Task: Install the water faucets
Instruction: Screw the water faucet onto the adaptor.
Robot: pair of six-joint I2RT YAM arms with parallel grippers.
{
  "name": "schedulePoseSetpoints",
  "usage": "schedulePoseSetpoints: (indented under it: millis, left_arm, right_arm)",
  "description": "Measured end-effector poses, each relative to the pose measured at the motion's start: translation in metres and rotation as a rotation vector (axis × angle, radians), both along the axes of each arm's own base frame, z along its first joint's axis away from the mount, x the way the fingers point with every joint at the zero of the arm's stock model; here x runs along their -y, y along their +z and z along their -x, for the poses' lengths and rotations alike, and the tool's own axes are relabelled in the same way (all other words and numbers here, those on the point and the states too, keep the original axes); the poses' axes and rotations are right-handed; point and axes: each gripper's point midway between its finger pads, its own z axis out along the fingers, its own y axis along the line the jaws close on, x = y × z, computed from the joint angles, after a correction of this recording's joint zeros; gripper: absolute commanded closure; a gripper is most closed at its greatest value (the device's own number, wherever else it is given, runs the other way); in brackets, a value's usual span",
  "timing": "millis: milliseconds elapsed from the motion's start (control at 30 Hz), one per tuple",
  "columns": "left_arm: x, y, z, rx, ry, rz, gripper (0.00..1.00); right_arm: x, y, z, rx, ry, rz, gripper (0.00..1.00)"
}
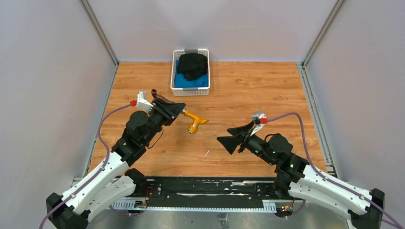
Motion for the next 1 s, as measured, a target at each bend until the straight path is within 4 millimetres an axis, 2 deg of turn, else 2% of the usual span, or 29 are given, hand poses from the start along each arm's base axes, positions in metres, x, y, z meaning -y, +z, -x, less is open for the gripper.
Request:
schedulePoseSetpoints:
  millis: [67, 167, 300, 400, 533, 667, 833, 1000]
  left_arm:
    - [0.004, -0.001, -0.003, -0.022, -0.008, -0.009, 1.0]
    - [0.01, -0.017, -0.006, -0.08, -0.022, -0.041, 1.0]
    - [0.016, -0.043, -0.007, -0.169, -0.043, -0.084, 1.0]
    - [0.018, -0.052, -0.006, -0.207, -0.058, -0.109, 1.0]
    - [0.02, -0.043, -0.007, -0.204, -0.065, -0.118, 1.0]
    - [0.021, -0.035, -0.007, -0.193, -0.069, -0.115, 1.0]
    - [0.028, -0.039, -0.007, -0.222, -0.104, -0.122, 1.0]
    - [0.033, -0.042, -0.008, -0.245, -0.122, -0.122, 1.0]
  right_arm:
    - [-0.006, -0.017, -0.004, 0.057, 0.001, 0.136, 0.27]
    - [-0.017, -0.031, -0.005, 0.181, 0.025, 0.306, 0.24]
    - [-0.021, -0.032, -0.005, 0.371, 0.026, 0.441, 0.2]
    - [-0.022, -0.031, -0.007, 0.471, 0.019, 0.519, 0.19]
    - [-0.023, -0.025, -0.011, 0.554, 0.003, 0.586, 0.18]
    - [-0.027, -0.022, -0.004, 0.674, 0.022, 0.656, 0.16]
    - [-0.047, -0.02, 0.008, 0.838, 0.049, 0.816, 0.15]
    - [-0.051, -0.016, 0.012, 1.014, -0.009, 0.934, 0.14]
